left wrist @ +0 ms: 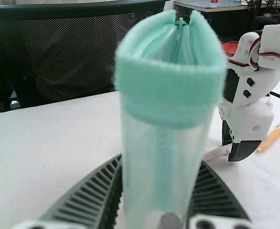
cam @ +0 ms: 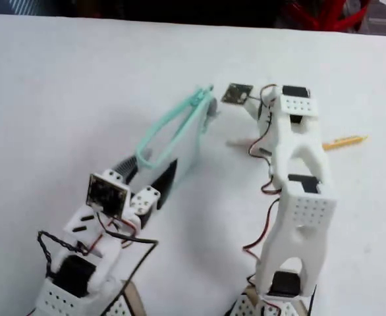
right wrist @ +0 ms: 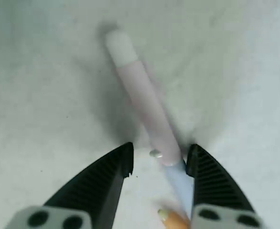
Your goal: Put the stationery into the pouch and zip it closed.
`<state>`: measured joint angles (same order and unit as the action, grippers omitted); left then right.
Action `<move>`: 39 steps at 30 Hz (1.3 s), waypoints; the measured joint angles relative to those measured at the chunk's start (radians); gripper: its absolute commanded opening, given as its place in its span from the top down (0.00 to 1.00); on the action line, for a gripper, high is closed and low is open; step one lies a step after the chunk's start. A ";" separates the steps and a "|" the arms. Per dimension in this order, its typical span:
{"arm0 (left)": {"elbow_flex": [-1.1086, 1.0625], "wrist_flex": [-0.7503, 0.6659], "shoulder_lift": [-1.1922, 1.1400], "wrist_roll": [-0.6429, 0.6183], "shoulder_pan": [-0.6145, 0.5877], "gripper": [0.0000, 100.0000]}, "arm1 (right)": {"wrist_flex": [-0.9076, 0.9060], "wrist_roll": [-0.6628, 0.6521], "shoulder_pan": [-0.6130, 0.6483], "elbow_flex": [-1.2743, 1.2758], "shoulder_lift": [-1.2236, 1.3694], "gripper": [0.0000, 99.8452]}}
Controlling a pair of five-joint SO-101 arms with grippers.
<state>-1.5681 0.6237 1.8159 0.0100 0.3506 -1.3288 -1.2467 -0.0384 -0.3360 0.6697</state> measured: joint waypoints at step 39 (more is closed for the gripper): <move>0.000 0.000 0.000 0.000 0.000 0.81 | -0.078 0.796 0.315 -0.028 -1.198 0.98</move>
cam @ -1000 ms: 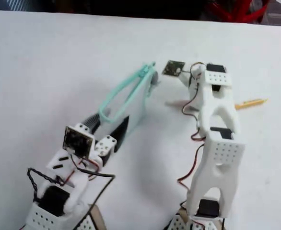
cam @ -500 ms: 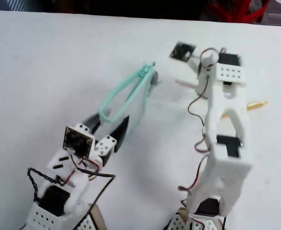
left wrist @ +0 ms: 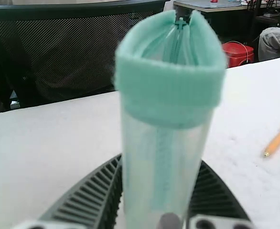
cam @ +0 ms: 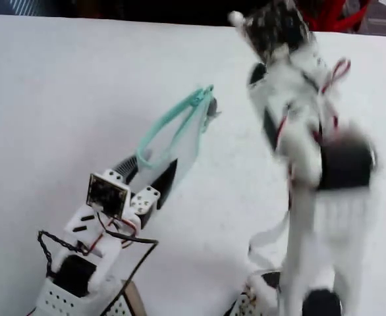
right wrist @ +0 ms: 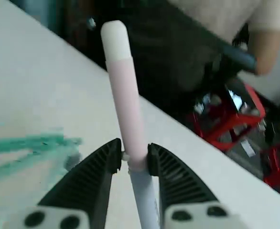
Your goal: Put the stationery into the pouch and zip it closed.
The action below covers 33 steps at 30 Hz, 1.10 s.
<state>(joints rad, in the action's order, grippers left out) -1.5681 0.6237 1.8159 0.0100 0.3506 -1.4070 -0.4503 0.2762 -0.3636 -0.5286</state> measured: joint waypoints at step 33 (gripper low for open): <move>0.000 0.000 0.000 0.000 0.002 0.81 | 0.568 0.308 0.460 0.678 -0.193 0.98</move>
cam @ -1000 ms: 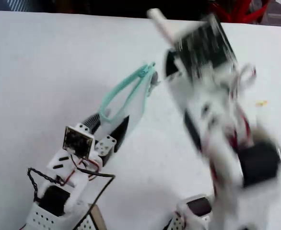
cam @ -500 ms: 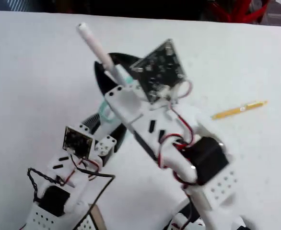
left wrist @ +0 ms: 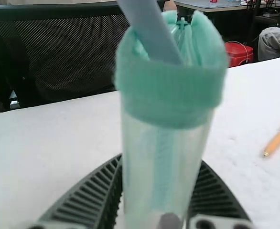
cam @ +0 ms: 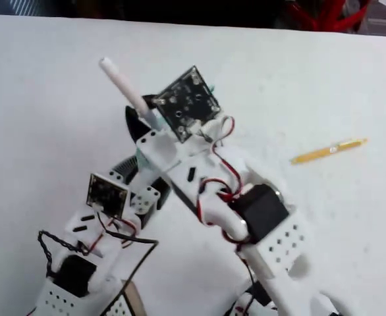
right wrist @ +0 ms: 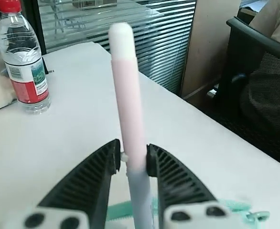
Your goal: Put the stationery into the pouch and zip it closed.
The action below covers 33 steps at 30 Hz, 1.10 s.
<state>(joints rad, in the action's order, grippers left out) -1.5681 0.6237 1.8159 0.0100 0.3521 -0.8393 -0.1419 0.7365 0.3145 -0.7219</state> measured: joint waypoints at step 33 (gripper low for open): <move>0.000 0.000 0.000 0.000 0.000 0.81 | -0.210 0.002 -0.270 -0.106 -0.141 0.74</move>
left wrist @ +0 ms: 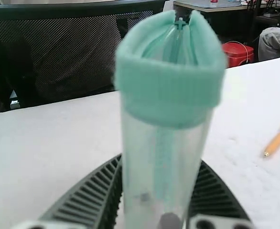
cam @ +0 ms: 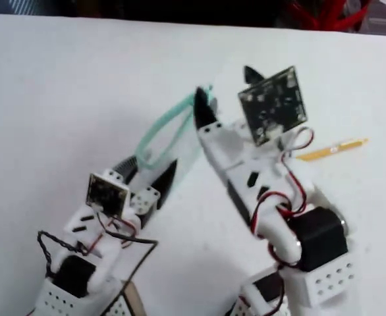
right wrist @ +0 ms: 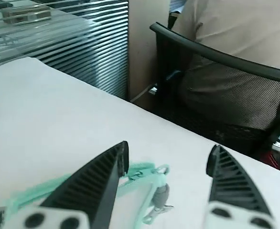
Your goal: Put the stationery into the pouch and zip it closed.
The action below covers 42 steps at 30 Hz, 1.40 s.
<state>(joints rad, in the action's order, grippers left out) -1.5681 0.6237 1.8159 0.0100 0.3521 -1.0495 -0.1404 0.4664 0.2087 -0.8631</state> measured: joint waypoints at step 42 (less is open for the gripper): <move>0.000 0.000 0.000 0.000 0.000 0.81 | -0.270 0.388 -0.876 -0.970 1.797 0.98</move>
<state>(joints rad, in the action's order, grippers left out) -1.5681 0.6237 1.8159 0.0100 0.3521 -1.3195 0.2478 -0.4097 -0.7610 0.9337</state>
